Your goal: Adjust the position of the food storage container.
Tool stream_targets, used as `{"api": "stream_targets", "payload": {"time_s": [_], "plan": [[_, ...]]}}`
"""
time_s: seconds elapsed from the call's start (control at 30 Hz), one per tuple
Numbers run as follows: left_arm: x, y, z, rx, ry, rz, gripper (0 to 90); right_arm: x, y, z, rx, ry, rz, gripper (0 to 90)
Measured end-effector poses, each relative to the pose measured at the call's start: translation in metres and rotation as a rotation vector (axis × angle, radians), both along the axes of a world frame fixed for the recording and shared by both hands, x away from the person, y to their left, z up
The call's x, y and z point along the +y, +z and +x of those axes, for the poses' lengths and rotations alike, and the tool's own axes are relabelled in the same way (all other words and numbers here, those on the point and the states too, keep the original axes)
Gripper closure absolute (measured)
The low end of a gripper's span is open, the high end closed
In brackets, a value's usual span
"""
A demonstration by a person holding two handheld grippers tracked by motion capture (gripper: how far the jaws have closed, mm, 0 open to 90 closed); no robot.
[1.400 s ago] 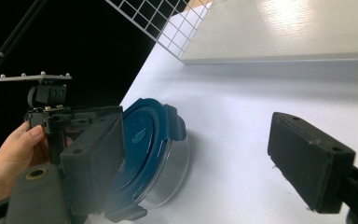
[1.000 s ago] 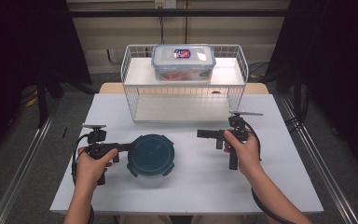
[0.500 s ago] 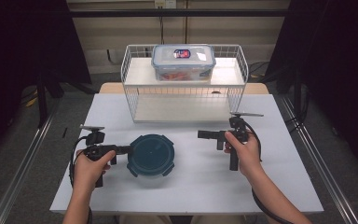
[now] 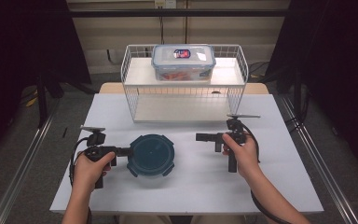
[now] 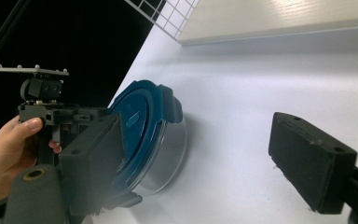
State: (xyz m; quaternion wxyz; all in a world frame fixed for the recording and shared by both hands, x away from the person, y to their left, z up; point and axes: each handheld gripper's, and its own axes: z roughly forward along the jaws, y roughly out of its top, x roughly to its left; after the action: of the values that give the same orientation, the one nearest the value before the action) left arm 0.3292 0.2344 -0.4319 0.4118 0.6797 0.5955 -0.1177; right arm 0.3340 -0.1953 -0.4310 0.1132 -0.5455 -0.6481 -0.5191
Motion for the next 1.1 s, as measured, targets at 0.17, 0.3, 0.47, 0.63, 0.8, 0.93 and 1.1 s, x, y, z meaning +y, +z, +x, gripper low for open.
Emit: {"api": "stream_targets", "payload": {"time_s": [0.17,0.3,0.47,0.63,0.8,0.93,1.1], "plan": [[0.003,0.001,-0.001,0.017,0.020,-0.012,73.1,0.001,-0.001,0.000,0.001,0.005,-0.005,17.6],[0.001,0.002,-0.001,0.022,0.038,-0.006,73.5,0.000,-0.002,0.000,0.001,0.002,-0.006,17.6],[-0.002,0.000,-0.002,0.015,0.059,-0.013,73.7,0.001,-0.002,0.000,0.002,0.007,-0.009,17.6],[-0.010,0.000,-0.001,-0.011,0.061,-0.008,74.0,0.001,-0.002,0.000,0.002,0.007,-0.011,17.6],[-0.019,-0.001,0.003,-0.029,0.059,-0.004,74.1,0.000,-0.002,0.000,0.005,0.002,-0.009,17.5],[-0.019,-0.002,0.005,-0.036,0.052,-0.010,74.7,0.000,-0.003,-0.001,0.006,0.004,-0.011,17.5],[-0.017,-0.002,0.004,-0.043,0.035,-0.018,74.6,-0.001,-0.003,-0.001,0.008,0.005,-0.011,17.5]]}}
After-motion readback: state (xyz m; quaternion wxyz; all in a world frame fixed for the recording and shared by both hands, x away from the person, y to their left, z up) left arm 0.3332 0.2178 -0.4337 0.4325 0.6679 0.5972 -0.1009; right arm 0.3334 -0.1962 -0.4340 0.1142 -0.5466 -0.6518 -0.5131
